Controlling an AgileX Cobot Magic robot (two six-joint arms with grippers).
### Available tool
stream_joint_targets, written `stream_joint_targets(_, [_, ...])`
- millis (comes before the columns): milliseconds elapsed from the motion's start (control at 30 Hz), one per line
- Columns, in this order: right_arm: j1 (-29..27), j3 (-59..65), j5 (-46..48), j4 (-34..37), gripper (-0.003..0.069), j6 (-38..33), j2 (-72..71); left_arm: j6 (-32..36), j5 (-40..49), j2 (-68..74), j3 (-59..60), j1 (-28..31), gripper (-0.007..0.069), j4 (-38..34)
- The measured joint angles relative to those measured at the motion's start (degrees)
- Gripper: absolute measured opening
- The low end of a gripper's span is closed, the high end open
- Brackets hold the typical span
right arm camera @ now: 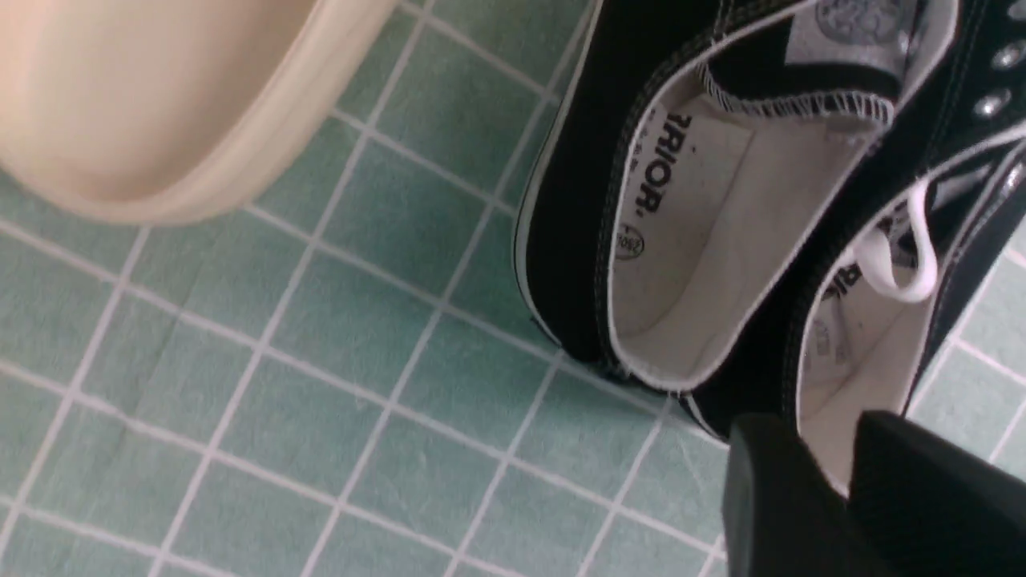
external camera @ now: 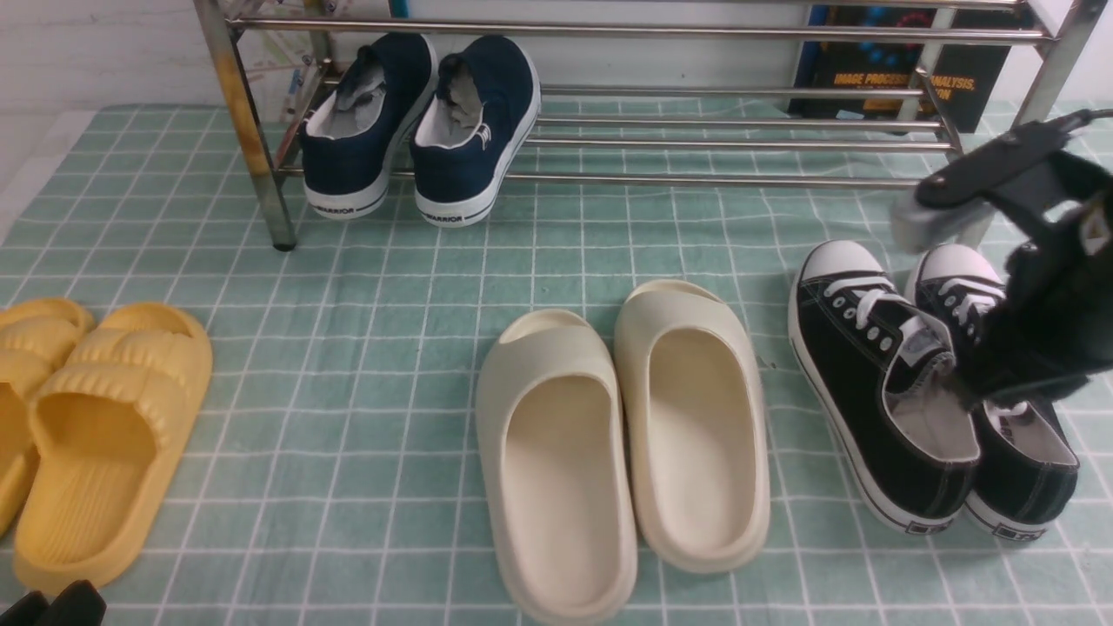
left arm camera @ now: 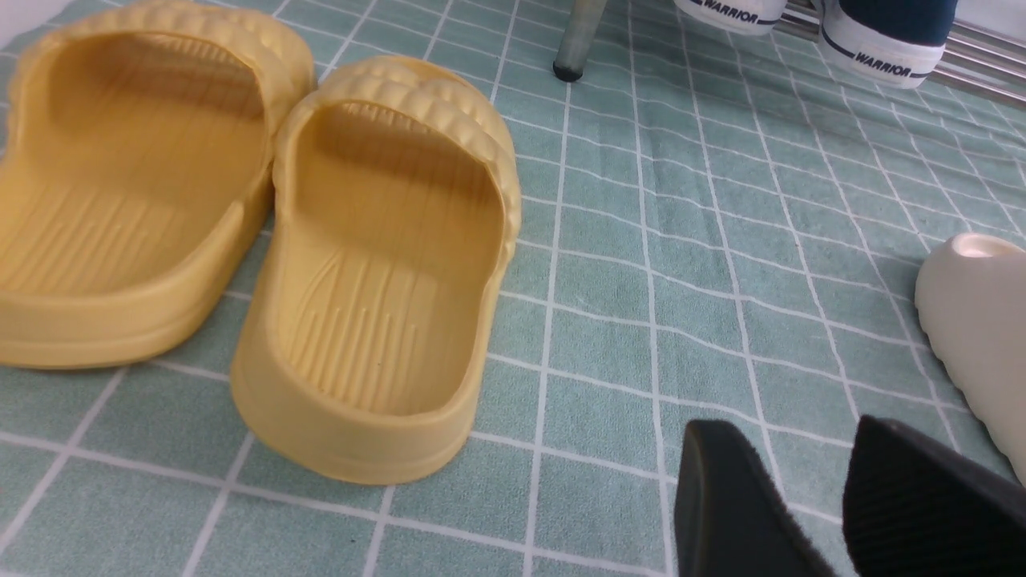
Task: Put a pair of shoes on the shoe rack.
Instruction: Use the right arm to grab the shoe closest to it, then use the right arm to put a shoe into the shoe rack
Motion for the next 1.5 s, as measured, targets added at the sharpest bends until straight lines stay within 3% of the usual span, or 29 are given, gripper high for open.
stream_joint_targets(67, [0.1, -0.6, -2.5, -0.4, 0.0349, 2.8, 3.3, 0.0, 0.0, 0.0, 0.0, 0.0, 0.0239, 0.0])
stream_joint_targets(100, [0.1, -0.6, -2.5, -0.4, 0.0349, 2.8, 3.3, 0.0, 0.0, 0.0, 0.0, 0.0, 0.0239, 0.0])
stream_joint_targets(133, [0.1, -0.6, -4.7, -0.6, 0.0442, 4.7, 6.1, 0.0, 0.0, 0.0, 0.0, 0.0, 0.0239, 0.0])
stream_joint_targets(167, [0.1, -0.6, -4.9, -0.6, 0.0452, 4.9, 6.4, 0.0, 0.0, 0.0, 0.0, 0.0, 0.0239, 0.0])
stream_joint_targets(233, [0.2, -0.6, -7.0, -0.6, 0.0552, 6.2, 9.5, 0.0, 0.0, 0.0, 0.0, 0.0, 0.0239, 0.0])
stream_joint_targets(367, [0.2, -0.6, -8.8, 0.3, 0.0587, 6.6, 13.6, 0.0, 0.0, 0.0, 0.0, 0.0, 0.0239, 0.0])
stream_joint_targets(467, [0.2, -0.6, -9.4, 1.2, 0.0533, 6.6, 16.2, 0.0, 0.0, 0.0, 0.0, 0.0, 0.0239, 0.0])
stream_joint_targets(567, [0.3, -0.6, -10.1, 1.2, 0.0402, 6.6, 18.2, 0.0, 0.0, 0.0, 0.0, 0.0, 0.0239, 0.0])
stream_joint_targets(600, [0.3, -0.6, -10.1, 1.2, 0.0391, 6.6, 18.2, 0.0, 0.0, 0.0, 0.0, 0.0, 0.0239, 0.0])
stream_joint_targets(667, [0.3, -0.6, -10.2, 1.5, 0.0209, 6.5, 18.9, 0.0, 0.0, 0.0, 0.0, 0.0, 0.0239, 0.0])
stream_joint_targets(733, [0.4, -0.6, -10.2, 1.6, 0.0073, 5.9, 18.9, 0.0, 0.0, 0.0, 0.0, 0.0, 0.0239, 0.0])
stream_joint_targets(767, [0.4, -0.6, -10.2, 1.6, 0.0073, 5.8, 18.9, 0.0, 0.0, 0.0, 0.0, 0.0, 0.0239, 0.0])
stream_joint_targets(800, [0.5, -0.6, -10.2, 1.8, 0.0018, 5.4, 18.8, 0.0, 0.0, 0.0, 0.0, 0.0, 0.0239, 0.0])
stream_joint_targets(900, [0.5, -0.9, -10.0, 1.8, 0.0011, 5.3, 18.4, 0.0, 0.0, 0.0, 0.0, 0.0, 0.0239, 0.0])
stream_joint_targets(1167, [0.5, -8.9, 1.8, 5.4, 0.0011, 4.0, 12.9, 0.0, 0.0, 0.0, 0.0, 0.0, 0.0239, 0.0])
stream_joint_targets(1500, [-0.1, -33.2, 9.3, 5.3, 0.0011, 4.1, 19.8, 0.0, 0.0, 0.0, 0.0, 0.0, 0.0239, -1.2])
